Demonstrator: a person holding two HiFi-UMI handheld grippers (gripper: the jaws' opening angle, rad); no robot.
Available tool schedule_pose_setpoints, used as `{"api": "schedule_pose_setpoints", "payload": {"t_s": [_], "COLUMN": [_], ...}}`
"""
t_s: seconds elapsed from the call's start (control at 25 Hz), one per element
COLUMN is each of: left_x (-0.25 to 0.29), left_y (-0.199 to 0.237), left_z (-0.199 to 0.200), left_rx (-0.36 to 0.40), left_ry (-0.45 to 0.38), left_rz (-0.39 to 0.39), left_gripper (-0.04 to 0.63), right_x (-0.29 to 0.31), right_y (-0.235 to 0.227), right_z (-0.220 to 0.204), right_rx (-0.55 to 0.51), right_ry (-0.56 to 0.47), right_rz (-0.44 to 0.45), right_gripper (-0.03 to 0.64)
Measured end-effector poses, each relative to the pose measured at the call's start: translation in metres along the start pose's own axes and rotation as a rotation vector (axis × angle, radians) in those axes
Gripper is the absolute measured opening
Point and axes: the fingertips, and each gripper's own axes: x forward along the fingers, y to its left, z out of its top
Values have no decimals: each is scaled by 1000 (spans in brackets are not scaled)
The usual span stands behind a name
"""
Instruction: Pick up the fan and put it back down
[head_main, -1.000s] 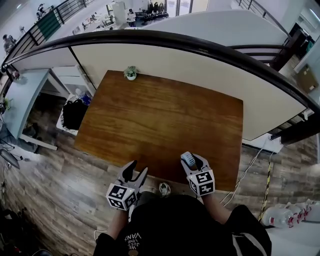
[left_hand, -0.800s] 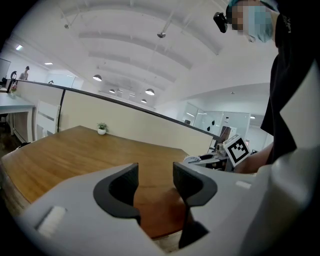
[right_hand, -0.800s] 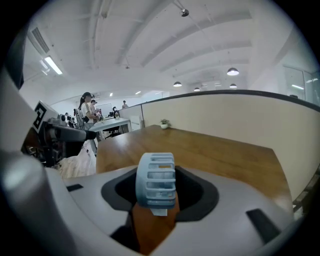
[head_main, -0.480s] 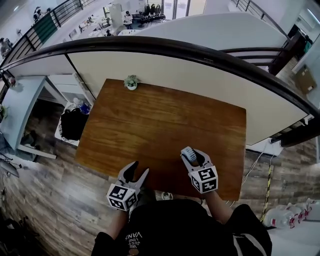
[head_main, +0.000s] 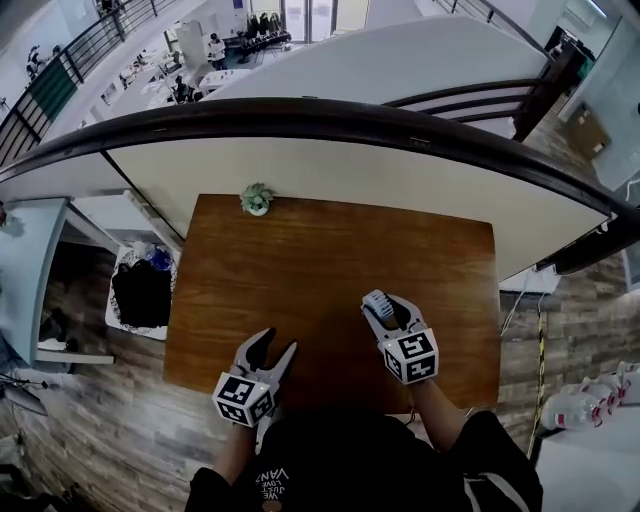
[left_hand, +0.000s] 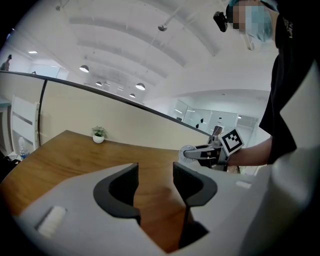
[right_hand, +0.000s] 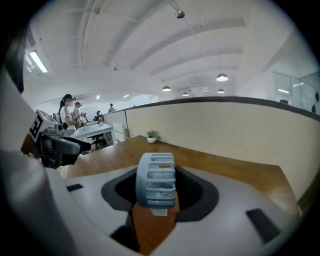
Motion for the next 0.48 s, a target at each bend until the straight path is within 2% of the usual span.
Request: {"api": "schedule_pose_setpoints", "payload": {"t_s": [0.48], "left_x": [28], "left_y": [75], "left_z": [17], "left_rx": [-11], "left_ry": [24], "left_rz": [-79], "left_gripper": [202], "right_x": [79], "right_y": [-10], "right_z": [59], "right_rx": [-45], "right_ry": [-25], "right_rz": [-70], "right_gripper": [190]}}
